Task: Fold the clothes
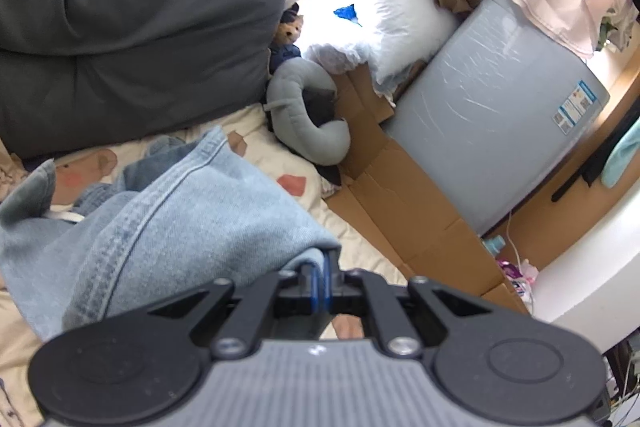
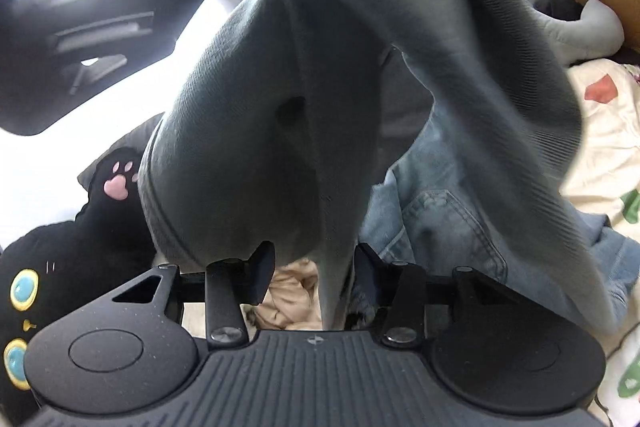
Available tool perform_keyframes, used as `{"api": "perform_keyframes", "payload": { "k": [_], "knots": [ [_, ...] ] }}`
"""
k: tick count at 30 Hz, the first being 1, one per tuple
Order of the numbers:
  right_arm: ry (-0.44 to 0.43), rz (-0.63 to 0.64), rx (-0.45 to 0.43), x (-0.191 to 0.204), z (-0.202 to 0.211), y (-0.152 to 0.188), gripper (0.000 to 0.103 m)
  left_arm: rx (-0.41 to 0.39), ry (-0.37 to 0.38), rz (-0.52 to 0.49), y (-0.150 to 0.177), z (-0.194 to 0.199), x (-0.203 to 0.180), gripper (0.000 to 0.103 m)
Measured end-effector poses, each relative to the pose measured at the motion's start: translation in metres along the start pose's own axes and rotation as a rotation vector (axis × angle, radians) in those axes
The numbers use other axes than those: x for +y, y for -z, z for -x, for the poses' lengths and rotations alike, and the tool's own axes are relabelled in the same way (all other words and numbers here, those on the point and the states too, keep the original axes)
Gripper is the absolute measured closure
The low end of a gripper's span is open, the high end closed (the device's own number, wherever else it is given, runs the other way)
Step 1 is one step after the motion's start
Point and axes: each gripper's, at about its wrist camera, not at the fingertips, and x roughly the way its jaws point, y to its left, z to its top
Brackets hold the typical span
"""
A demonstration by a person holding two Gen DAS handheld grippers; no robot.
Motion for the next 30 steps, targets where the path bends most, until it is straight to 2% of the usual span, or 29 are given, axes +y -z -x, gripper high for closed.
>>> {"api": "perform_keyframes", "payload": {
  "k": [1, 2, 3, 4, 5, 6, 10, 18, 22, 30],
  "knots": [
    [0.0, 0.01, -0.001, -0.001, -0.004, 0.0, 0.057, 0.002, -0.001, 0.001, 0.0, -0.001, -0.001, 0.1],
    [0.004, 0.019, 0.008, -0.002, -0.007, 0.001, 0.066, 0.001, -0.003, 0.003, 0.0, -0.001, -0.001, 0.1],
    [0.009, 0.027, 0.016, -0.003, -0.011, 0.001, 0.08, 0.001, -0.005, 0.006, 0.0, -0.001, -0.001, 0.1],
    [0.015, 0.032, 0.019, -0.004, -0.012, 0.002, 0.087, 0.0, -0.007, 0.008, 0.0, -0.001, 0.0, 0.1],
    [0.016, 0.033, 0.015, -0.005, -0.011, 0.002, 0.098, -0.002, -0.008, 0.012, 0.0, -0.001, 0.0, 0.1],
    [0.017, 0.033, 0.011, -0.006, -0.01, 0.003, 0.101, -0.002, -0.007, 0.015, -0.001, -0.001, 0.0, 0.1],
    [0.027, 0.03, 0.007, -0.008, -0.002, 0.003, 0.102, -0.001, -0.006, 0.002, -0.001, -0.001, -0.001, 0.1],
    [0.035, 0.037, 0.03, -0.016, 0.041, -0.008, 0.102, -0.001, -0.015, -0.032, -0.001, -0.002, -0.003, 0.1],
    [0.068, 0.049, 0.042, -0.019, 0.068, -0.015, 0.102, 0.014, -0.009, -0.042, 0.0, -0.001, -0.005, 0.098],
    [0.19, 0.034, 0.06, -0.03, 0.129, -0.017, 0.102, 0.095, 0.01, -0.017, 0.011, 0.003, -0.005, 0.095]
  ]
}}
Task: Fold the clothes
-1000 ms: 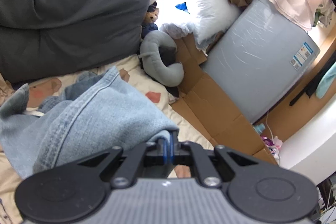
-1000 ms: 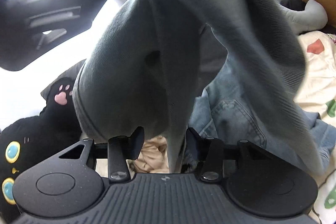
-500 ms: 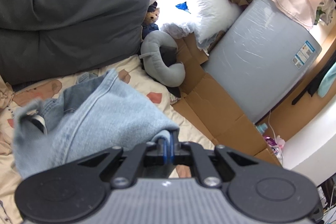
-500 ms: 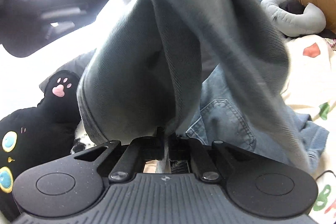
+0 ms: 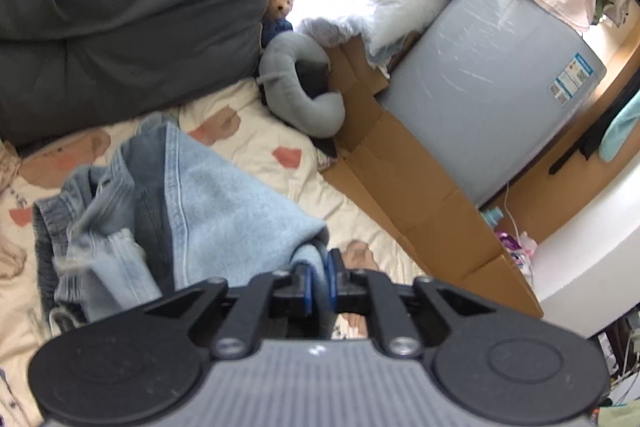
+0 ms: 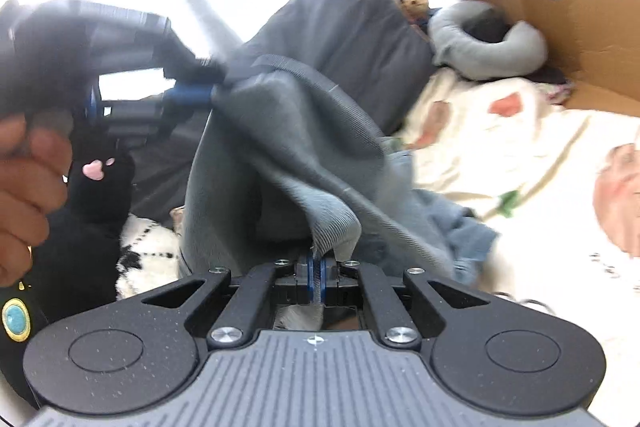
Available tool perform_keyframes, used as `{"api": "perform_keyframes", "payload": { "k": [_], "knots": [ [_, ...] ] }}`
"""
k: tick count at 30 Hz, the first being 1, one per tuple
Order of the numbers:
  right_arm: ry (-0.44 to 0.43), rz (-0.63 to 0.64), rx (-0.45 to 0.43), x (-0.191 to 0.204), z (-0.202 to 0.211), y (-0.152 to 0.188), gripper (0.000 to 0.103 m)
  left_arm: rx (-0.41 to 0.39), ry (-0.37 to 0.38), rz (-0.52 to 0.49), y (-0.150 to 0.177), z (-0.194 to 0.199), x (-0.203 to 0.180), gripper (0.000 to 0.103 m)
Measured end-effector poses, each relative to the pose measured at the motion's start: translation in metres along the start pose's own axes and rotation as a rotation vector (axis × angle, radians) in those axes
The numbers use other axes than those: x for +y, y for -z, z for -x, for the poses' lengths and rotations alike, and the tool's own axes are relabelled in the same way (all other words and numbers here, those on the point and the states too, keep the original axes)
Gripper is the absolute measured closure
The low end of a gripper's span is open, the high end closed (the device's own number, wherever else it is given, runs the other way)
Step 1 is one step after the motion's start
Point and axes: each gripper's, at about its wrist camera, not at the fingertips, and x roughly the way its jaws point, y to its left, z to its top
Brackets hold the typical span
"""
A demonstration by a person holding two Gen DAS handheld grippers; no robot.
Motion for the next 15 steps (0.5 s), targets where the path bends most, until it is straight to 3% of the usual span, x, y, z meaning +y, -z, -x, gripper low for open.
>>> {"api": "perform_keyframes", "payload": {
  "k": [9, 15],
  "knots": [
    [0.138, 0.027, 0.035, -0.016, 0.085, -0.002, 0.102, 0.178, 0.034, 0.061, 0.011, -0.002, 0.012, 0.094],
    [0.201, 0.064, 0.067, -0.014, 0.125, -0.006, 0.103, 0.329, 0.096, 0.063, 0.023, -0.009, 0.008, 0.094]
  ]
}}
